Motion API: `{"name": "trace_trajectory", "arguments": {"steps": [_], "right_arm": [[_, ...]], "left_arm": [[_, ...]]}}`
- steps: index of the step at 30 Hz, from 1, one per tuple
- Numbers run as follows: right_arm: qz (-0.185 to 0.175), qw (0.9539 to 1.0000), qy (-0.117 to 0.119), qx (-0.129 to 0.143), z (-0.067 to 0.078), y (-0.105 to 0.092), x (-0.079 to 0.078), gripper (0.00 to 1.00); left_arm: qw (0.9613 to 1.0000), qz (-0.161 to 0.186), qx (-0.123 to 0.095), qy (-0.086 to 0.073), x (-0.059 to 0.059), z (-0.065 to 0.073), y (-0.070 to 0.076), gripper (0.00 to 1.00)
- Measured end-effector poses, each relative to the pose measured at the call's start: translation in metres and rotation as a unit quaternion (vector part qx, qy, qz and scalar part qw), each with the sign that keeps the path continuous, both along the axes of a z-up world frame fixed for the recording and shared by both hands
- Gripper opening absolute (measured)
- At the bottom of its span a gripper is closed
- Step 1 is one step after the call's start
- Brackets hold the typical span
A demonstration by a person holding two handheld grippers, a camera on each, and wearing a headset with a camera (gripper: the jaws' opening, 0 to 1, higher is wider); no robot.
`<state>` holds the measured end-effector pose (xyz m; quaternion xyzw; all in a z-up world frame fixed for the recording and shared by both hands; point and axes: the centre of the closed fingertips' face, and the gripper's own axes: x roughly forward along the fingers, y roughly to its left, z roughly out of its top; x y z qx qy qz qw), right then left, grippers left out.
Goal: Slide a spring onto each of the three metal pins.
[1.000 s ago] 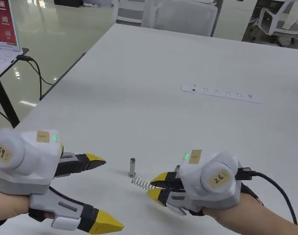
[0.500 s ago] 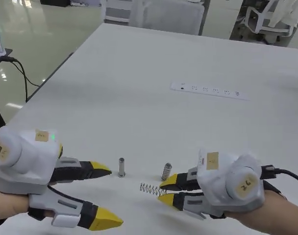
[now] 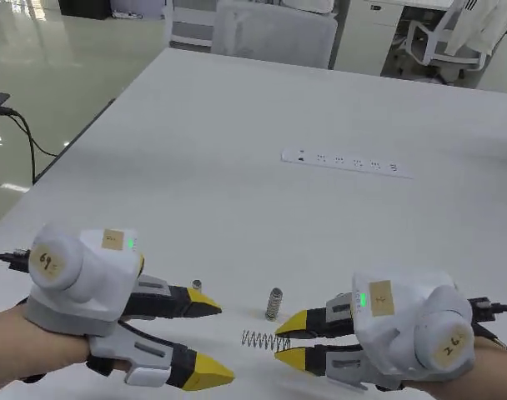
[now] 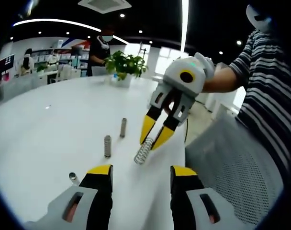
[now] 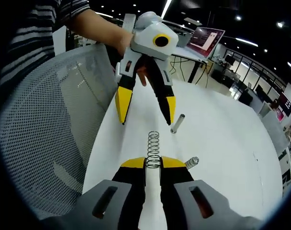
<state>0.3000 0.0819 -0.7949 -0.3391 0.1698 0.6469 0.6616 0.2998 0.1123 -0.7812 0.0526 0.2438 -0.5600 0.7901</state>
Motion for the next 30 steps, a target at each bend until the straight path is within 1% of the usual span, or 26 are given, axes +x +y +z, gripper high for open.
{"name": "trace_trajectory", "arguments": {"steps": [3,6,8,10,13,19,21,23,25,28,29,30], "right_arm": [[0.001,0.9999,0.007,0.008,0.002,0.000,-0.003,0.08],[0.000,0.9999,0.007,0.009,0.002,0.000,-0.002,0.08],[-0.002,1.0000,0.003,0.002,0.002,-0.002,-0.001,0.08],[-0.002,0.9999,0.009,0.012,0.007,-0.001,-0.002,0.08],[0.001,0.9999,0.007,0.015,0.010,-0.001,-0.002,0.08],[0.005,0.9998,0.011,0.016,0.011,-0.001,-0.002,0.08],[0.009,0.9998,0.012,0.015,0.011,-0.001,-0.003,0.07],[0.012,0.9997,0.013,0.016,0.012,0.000,-0.005,0.07],[0.015,0.9996,0.014,0.017,0.012,0.000,-0.007,0.07],[0.015,0.9997,0.012,0.015,0.013,0.001,-0.008,0.07],[0.016,0.9997,0.010,0.016,0.014,0.001,-0.008,0.07],[0.015,0.9996,0.011,0.019,0.015,0.002,-0.008,0.07]], "left_arm": [[0.9999,-0.008,-0.006,-0.010,0.000,0.000,-0.009,0.36],[0.9998,-0.014,-0.009,-0.009,-0.001,-0.001,-0.014,0.32],[0.9997,-0.018,-0.007,-0.012,-0.001,-0.001,-0.016,0.29],[0.9997,-0.019,-0.008,-0.012,0.000,-0.002,-0.017,0.28],[0.9997,-0.021,-0.008,-0.014,0.001,-0.003,-0.020,0.26],[0.9995,-0.021,-0.019,-0.016,0.003,0.000,-0.025,0.21],[0.9995,-0.020,-0.020,-0.016,0.004,-0.001,-0.025,0.18],[0.9993,-0.012,-0.031,-0.018,0.006,0.002,-0.025,0.17],[0.9991,-0.011,-0.037,-0.018,0.006,0.005,-0.027,0.15],[0.9990,-0.016,-0.037,-0.018,0.005,0.004,-0.027,0.13],[0.9990,-0.018,-0.035,-0.024,0.005,0.004,-0.027,0.10],[0.9988,-0.021,-0.036,-0.024,0.004,0.005,-0.027,0.06]]}}
